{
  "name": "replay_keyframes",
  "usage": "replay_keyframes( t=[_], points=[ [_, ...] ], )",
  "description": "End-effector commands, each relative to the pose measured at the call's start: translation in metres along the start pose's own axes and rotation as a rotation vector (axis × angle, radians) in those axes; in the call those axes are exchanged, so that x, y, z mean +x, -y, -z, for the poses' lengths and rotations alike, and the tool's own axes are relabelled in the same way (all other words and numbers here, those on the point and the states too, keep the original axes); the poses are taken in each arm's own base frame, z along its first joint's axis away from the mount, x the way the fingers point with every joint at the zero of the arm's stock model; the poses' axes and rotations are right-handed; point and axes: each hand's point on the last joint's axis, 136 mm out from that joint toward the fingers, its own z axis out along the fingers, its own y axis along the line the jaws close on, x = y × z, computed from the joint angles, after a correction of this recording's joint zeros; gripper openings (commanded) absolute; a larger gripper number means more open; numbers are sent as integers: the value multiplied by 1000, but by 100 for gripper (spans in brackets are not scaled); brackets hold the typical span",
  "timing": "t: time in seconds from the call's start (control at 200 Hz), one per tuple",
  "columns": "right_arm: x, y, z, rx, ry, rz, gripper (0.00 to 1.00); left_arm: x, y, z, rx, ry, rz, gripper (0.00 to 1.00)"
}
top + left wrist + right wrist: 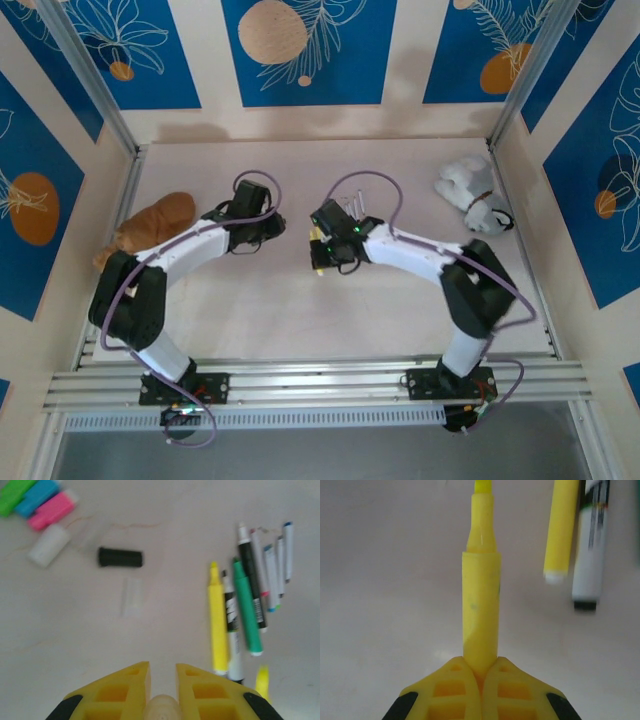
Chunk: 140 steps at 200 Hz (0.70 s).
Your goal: Open the pen caps
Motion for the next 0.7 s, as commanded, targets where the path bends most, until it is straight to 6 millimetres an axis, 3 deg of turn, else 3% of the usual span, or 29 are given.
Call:
replay_keyframes(
  t=[0.0,0.14,0.285,0.62,0.695],
  points=[
    [-18,1,-17,20,-40,37,0,1,-22,12,-34,-16,-2,0],
    [-34,8,-38,76,-75,22,0,1,-36,12,-61,-33,-5,0],
    [-36,20,-56,137,-122,2,0,-2,-43,5,-102,-55,-23,0],
    [-36,35,-57,225,-142,-12,0,-4,-48,-36,-150,-118,-31,0],
    [-37,39,-55,243,-146,-14,5,-2,-50,-45,-156,-137,-26,0]
  ],
)
